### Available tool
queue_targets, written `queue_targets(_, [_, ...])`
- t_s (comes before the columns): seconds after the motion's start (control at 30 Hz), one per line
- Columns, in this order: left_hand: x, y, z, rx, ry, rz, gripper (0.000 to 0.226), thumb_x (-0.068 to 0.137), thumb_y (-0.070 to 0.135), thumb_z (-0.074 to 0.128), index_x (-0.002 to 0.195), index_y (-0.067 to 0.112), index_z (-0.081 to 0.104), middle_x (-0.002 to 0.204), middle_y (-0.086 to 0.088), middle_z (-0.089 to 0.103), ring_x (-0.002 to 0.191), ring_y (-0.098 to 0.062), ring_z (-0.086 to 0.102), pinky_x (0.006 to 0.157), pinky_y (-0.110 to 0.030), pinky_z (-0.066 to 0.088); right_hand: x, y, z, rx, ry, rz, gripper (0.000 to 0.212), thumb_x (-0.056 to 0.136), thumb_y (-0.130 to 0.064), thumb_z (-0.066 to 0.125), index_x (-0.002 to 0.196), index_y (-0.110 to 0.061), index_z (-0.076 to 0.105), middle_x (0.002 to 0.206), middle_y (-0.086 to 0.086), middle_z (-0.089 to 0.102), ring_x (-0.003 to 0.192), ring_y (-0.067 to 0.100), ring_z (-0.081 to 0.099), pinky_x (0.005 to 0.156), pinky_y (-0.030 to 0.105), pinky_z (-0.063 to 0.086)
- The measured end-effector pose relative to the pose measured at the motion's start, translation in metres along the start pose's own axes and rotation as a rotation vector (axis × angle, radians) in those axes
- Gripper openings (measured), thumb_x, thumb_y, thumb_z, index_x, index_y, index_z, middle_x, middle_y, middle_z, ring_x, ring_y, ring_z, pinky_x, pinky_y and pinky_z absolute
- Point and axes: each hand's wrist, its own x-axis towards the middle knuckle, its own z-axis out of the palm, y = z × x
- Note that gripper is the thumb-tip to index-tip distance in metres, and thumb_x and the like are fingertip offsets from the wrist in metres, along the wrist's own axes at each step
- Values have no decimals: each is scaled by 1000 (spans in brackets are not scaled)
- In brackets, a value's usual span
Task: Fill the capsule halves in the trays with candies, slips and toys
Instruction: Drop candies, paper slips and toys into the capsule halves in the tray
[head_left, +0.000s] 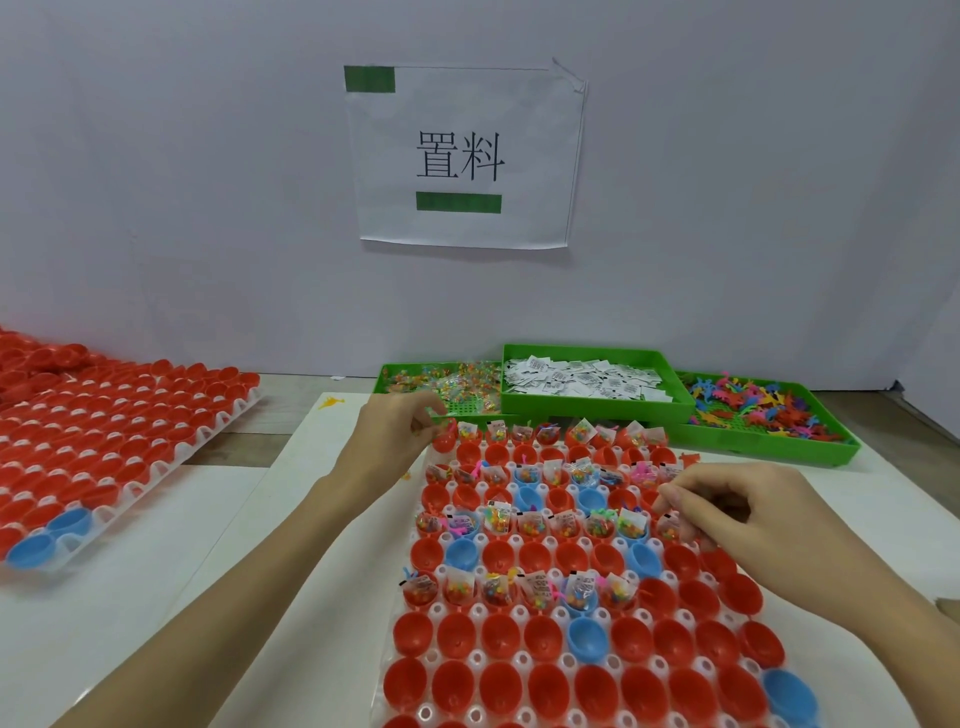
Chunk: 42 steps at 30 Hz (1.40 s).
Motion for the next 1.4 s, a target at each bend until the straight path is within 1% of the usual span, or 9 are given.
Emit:
queue_targets(0.17, [0,-1,2,21,-8,8,11,91,8,75,100,10,82,96,-5,79,83,-14,67,79,-21,55,0,0,-1,-3,4,-2,20,95,-38,62,79,-38,75,67,-14,71,66,4,67,65,22,52])
queue_targets(0.3, [1,-1,1,-82,-12,-50,11,91,8,75,100,10,81,95,-3,78,77,-5,64,71,-2,45,0,-1,-1,4,5,7,20,95,-36,62,79,-37,76,67,-13,71,66,5,67,64,22,51])
queue_targets(0.67, [-1,0,7,-165,-55,-79,12,90,10,77,101,10,77,101,-1,76,82,-5,68,68,0,48,-2,-9,-1,67,29,-13,20,90,-44,60,81,-36,77,70,-9,73,65,8,68,66,28,57])
queue_targets(0.83, [-8,-2,5,-231,-37,-77,9,90,12,78,99,11,78,96,0,77,82,-2,68,73,-1,50,14,-45,24,116,76,-159,18,94,-22,68,105,-35,75,97,-23,73,91,0,69,74,10,53])
queue_targets(0.97, [-10,-1,7,-252,-4,-71,10,90,11,77,100,7,78,92,0,75,81,-4,68,76,-2,51,69,-78,59,-30,-28,-308,28,98,-14,65,123,-25,71,116,-15,71,102,-3,65,90,9,51])
queue_targets(1.13, [-12,-3,10,-303,25,-62,12,89,8,78,100,5,78,93,-3,77,84,-9,72,80,-9,55,137,-95,105,-219,-159,-344,41,99,-14,64,140,-16,60,140,4,62,128,18,57,112,33,45])
queue_targets(1.2, [-12,-5,10,-318,26,-61,15,89,9,78,102,4,78,94,-3,77,84,-8,72,80,-8,55,150,-93,116,-246,-202,-346,38,97,-18,68,134,-16,65,132,5,66,122,19,60,108,35,47])
queue_targets(1.3, [-11,-6,11,-346,20,-61,14,89,11,79,102,6,78,93,-1,77,81,3,68,77,-6,52,159,-84,124,-263,-209,-357,23,92,-22,75,114,-18,76,106,-2,71,95,11,62,94,33,54])
queue_targets(1.4, [-10,-6,9,-351,15,-84,11,90,12,78,100,7,79,92,0,77,83,3,68,76,-6,52,160,-77,127,-237,-169,-357,18,88,-23,78,105,-16,77,99,-3,72,89,9,63,89,29,56])
